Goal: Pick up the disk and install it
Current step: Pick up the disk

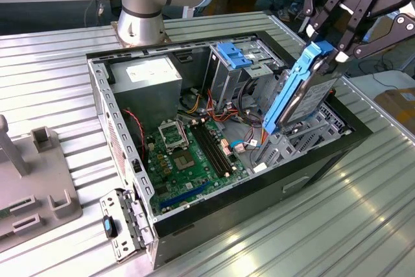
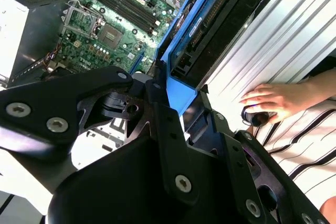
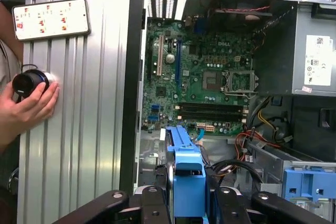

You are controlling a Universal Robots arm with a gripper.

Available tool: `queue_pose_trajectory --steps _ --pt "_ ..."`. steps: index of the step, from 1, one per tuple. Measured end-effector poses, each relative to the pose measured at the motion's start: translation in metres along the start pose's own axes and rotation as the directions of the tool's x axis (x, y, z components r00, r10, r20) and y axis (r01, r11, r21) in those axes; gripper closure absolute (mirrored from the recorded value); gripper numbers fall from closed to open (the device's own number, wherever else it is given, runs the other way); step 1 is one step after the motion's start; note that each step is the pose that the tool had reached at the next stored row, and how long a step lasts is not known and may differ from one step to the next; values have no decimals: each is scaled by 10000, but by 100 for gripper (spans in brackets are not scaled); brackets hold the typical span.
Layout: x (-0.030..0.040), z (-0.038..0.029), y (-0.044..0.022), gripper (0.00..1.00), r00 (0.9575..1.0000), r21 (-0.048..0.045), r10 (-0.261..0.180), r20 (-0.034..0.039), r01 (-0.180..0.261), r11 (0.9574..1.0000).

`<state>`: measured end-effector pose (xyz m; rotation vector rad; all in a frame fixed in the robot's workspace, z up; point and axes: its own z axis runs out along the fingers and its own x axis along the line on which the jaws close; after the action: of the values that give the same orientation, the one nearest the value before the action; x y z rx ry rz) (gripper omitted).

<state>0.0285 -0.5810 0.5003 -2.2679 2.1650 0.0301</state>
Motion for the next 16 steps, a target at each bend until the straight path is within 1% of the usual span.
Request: queue_pose_trajectory --steps 1,5,7,8,9,11,12,14,16 --pt "9 11 -150 64 10000 0 10 2 -10 10000" --pt "18 14 -293 64 10000 -7 20 -3 -20 10000" --pt "26 14 -403 64 10000 -19 23 -6 -23 10000" --pt "29 14 -433 64 10000 -23 25 -6 -25 10000" --pt "29 14 -447 64 10000 -26 25 -7 -25 10000" --pt "30 14 -450 64 10000 -27 27 -9 -27 10000" --pt "30 27 -457 64 10000 -27 25 -8 -25 10000" --pt "32 67 -470 64 10000 -27 25 -7 -25 10000" --pt "41 135 -494 64 10000 -27 27 -6 -27 10000"
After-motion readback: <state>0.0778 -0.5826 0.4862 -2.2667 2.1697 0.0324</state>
